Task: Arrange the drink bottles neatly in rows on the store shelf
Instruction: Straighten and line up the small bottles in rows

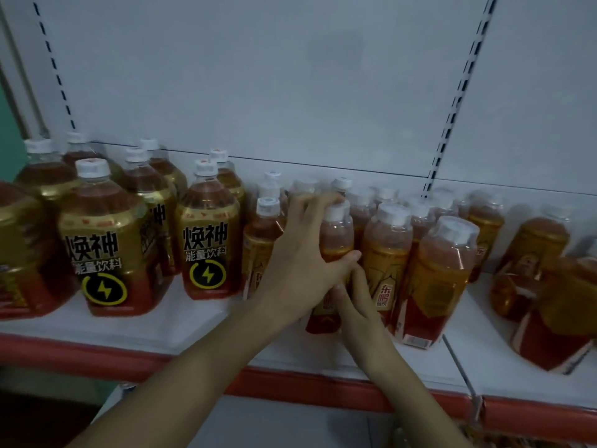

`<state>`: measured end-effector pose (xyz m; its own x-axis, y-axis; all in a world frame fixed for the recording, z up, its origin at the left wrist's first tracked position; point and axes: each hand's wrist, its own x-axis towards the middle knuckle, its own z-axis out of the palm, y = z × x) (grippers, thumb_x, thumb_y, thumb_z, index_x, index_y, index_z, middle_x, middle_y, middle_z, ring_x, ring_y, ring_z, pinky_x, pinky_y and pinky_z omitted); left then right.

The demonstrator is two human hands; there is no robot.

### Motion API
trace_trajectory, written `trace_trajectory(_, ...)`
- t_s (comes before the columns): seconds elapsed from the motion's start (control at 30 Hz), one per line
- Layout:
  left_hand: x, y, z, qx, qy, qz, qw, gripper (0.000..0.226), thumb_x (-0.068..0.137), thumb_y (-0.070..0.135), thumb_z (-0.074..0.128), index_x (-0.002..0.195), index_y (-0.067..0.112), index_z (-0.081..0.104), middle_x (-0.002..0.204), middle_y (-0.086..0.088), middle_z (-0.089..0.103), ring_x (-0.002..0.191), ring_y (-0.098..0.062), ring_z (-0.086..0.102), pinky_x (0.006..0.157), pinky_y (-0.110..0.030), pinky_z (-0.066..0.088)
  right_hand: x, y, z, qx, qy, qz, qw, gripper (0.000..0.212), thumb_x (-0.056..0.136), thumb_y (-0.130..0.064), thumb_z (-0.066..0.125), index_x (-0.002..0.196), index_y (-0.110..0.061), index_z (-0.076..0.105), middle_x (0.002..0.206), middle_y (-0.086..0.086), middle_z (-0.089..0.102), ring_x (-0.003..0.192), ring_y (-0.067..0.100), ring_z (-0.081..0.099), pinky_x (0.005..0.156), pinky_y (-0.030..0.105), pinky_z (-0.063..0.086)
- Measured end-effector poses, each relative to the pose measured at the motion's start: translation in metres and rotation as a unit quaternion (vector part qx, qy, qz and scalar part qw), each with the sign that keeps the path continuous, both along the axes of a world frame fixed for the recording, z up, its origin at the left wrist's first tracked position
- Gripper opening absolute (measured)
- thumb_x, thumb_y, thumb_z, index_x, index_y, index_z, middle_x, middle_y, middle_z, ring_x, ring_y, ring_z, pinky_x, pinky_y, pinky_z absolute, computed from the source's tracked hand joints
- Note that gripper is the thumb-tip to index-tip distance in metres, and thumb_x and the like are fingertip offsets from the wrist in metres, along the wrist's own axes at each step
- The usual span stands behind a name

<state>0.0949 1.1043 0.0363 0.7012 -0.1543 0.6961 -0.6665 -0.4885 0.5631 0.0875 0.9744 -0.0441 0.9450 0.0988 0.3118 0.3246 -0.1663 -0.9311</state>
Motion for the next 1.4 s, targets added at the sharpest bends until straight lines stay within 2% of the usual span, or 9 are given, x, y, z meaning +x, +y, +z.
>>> trace_trajectory(0.13, 0.012, -0.01, -0.008, -0.006, 0.028, 0.014, 1.0, 0.066, 0.08, 0.02, 0.08, 0.131, 0.037, 0.042, 0.134, 0.012, 0.033, 0.112, 0.007, 0.039, 0.087, 0.006, 0.033, 0.007, 0.0, -0.007, -0.042, 0.008, -0.007, 0.999, 0.062, 0.101, -0.042, 0.052, 0.156, -0.032, 0.024, 0.145, -0.012, 0.052, 0.133, 0.004, 0.051, 0.111, 0.042, 0.046)
trace_trajectory(0.43, 0.033, -0.029, -0.008, -0.04, 0.051, 0.077, 0.995, 0.064, 0.081, 0.008, 0.077, 0.131, 0.026, 0.04, 0.131, 0.004, 0.032, 0.125, -0.011, 0.037, 0.107, -0.02, 0.035, 0.02, 0.008, -0.016, -0.043, -0.046, -0.036, 0.997, 0.071, 0.105, -0.015, 0.054, 0.159, -0.036, 0.012, 0.152, -0.017, 0.041, 0.129, -0.018, 0.043, 0.11, 0.027, 0.046)
trace_trajectory(0.63, 0.039, -0.033, -0.009, -0.034, 0.052, 0.109, 0.992, 0.065, 0.083, 0.002, 0.072, 0.136, 0.016, 0.038, 0.14, -0.005, 0.031, 0.133, -0.016, 0.029, 0.109, -0.021, 0.026, 0.031, 0.022, -0.022, -0.011, -0.012, -0.001, 1.0, 0.077, 0.094, -0.034, 0.07, 0.156, -0.017, 0.027, 0.141, -0.007, 0.044, 0.128, 0.013, 0.05, 0.085, 0.008, 0.044)
trace_trajectory(0.73, 0.037, -0.033, -0.012, 0.003, 0.057, 0.117, 0.992, 0.071, 0.089, 0.005, 0.067, 0.147, 0.017, 0.028, 0.155, -0.009, 0.018, 0.146, -0.021, 0.014, 0.121, -0.036, 0.02, 0.03, 0.022, -0.019, -0.006, -0.048, -0.028, 0.998, 0.091, 0.089, -0.06, 0.06, 0.161, -0.027, 0.015, 0.161, -0.01, 0.031, 0.145, 0.006, 0.036, 0.109, 0.025, 0.044)
trace_trajectory(0.87, 0.031, -0.034, -0.015, 0.067, 0.013, 0.142, 0.988, 0.076, 0.096, 0.009, 0.055, 0.157, 0.016, 0.009, 0.163, -0.007, -0.006, 0.152, -0.023, -0.009, 0.124, -0.045, 0.015, 0.011, 0.021, -0.009, -0.026, -0.136, -0.052, 0.989, 0.075, 0.104, -0.012, 0.055, 0.154, -0.035, 0.004, 0.164, -0.024, 0.004, 0.149, -0.015, 0.006, 0.124, 0.018, 0.015)
trace_trajectory(1.03, 0.011, -0.022, -0.009, 0.032, -0.084, 0.086, 0.992, 0.064, 0.096, 0.008, 0.055, 0.153, 0.017, 0.028, 0.16, 0.001, 0.013, 0.147, 0.004, 0.001, 0.112, -0.003, 0.009, -0.02, 0.007, 0.002, -0.049, -0.244, -0.115, 0.962, 0.057, 0.104, -0.006, 0.043, 0.153, -0.031, 0.029, 0.162, -0.006, 0.035, 0.149, 0.009, 0.033, 0.117, 0.024, 0.035)
trace_trajectory(1.2, -0.008, -0.023, -0.028, -0.041, -0.057, -0.035, 0.997, 0.058, 0.092, 0.011, 0.062, 0.145, 0.018, 0.04, 0.143, 0.007, 0.034, 0.135, -0.006, 0.037, 0.11, -0.018, 0.036, -0.05, -0.034, 0.023, -0.043, -0.316, -0.268, 0.909, 0.032, 0.098, -0.006, 0.049, 0.125, -0.023, 0.055, 0.122, -0.013, 0.053, 0.113, 0.013, 0.06, 0.093, 0.025, 0.051)
trace_trajectory(1.33, -0.013, -0.044, -0.054, -0.018, -0.004, -0.05, 0.999, 0.082, 0.088, 0.016, 0.073, 0.153, 0.021, 0.023, 0.149, 0.003, 0.027, 0.131, 0.007, 0.025, 0.096, 0.005, 0.025, -0.054, -0.066, 0.024, -0.032, -0.228, -0.393, 0.89, 0.043, 0.096, -0.014, 0.066, 0.13, -0.029, 0.044, 0.124, -0.01, 0.045, 0.115, 0.001, 0.05, 0.096, 0.026, 0.046)
trace_trajectory(1.4, -0.009, -0.052, -0.063, -0.03, 0.053, -0.081, 0.995, 0.097, 0.087, 0.022, 0.074, 0.156, 0.029, 0.006, 0.155, 0.005, 0.018, 0.135, 0.006, 0.021, 0.101, 0.0, 0.03, -0.05, -0.077, 0.019, -0.051, -0.131, -0.387, 0.911, 0.065, 0.091, -0.024, 0.073, 0.142, -0.03, 0.034, 0.134, -0.013, 0.041, 0.12, -0.007, 0.044, 0.1, 0.028, 0.041)
